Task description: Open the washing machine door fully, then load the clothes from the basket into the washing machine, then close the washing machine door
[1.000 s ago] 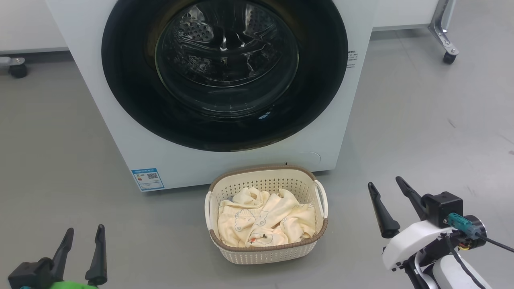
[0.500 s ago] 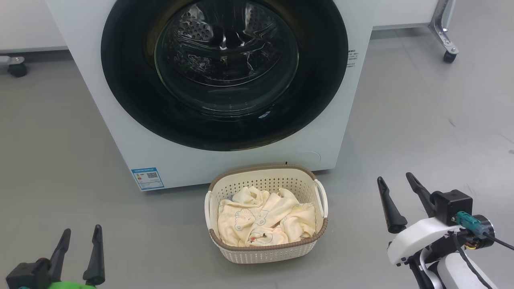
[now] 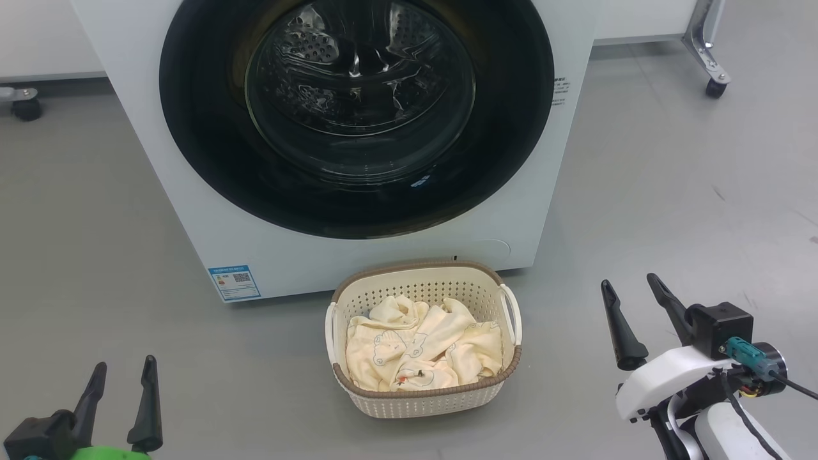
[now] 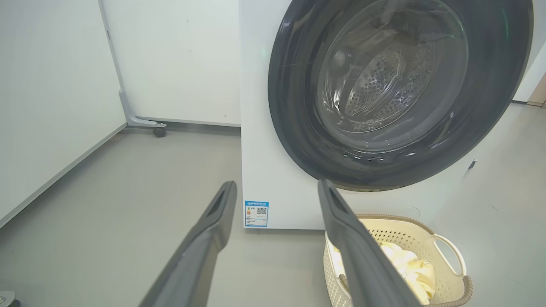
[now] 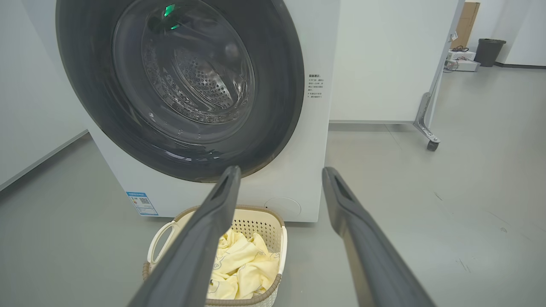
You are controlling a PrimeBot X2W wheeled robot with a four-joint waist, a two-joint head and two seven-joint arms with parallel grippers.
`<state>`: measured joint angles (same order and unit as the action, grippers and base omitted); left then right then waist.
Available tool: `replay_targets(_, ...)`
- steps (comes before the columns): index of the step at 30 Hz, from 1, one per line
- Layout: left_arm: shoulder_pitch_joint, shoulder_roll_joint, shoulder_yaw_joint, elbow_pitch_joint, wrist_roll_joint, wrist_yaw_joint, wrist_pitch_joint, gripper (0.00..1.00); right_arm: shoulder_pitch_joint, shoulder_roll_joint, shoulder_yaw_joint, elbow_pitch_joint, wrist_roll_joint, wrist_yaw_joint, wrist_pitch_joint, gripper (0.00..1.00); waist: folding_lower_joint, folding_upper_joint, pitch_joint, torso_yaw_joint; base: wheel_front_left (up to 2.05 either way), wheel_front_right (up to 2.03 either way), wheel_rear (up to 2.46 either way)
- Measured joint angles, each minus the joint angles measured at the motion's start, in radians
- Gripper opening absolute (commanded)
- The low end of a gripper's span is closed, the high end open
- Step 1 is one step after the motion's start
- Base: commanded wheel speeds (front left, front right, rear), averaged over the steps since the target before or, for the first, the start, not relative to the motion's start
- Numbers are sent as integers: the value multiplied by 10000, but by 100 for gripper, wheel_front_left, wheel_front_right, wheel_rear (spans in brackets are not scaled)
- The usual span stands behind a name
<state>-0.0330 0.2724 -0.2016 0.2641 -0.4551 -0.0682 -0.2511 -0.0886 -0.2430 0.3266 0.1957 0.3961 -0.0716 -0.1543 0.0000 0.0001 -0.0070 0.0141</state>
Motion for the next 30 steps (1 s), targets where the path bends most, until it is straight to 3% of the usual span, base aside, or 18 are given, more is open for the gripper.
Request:
replay_targets(15, -29, -38, 127, 8, 163, -10, 0, 100, 0, 54, -69, -13, 2, -8, -90, 100, 0, 0, 74, 35, 15, 15, -30)
replay_targets(30, -36, -128, 230, 12, 244, -96, 0, 100, 0, 75, -104, -12, 25, -10, -178, 100, 0, 0, 81, 50, 51, 51, -102)
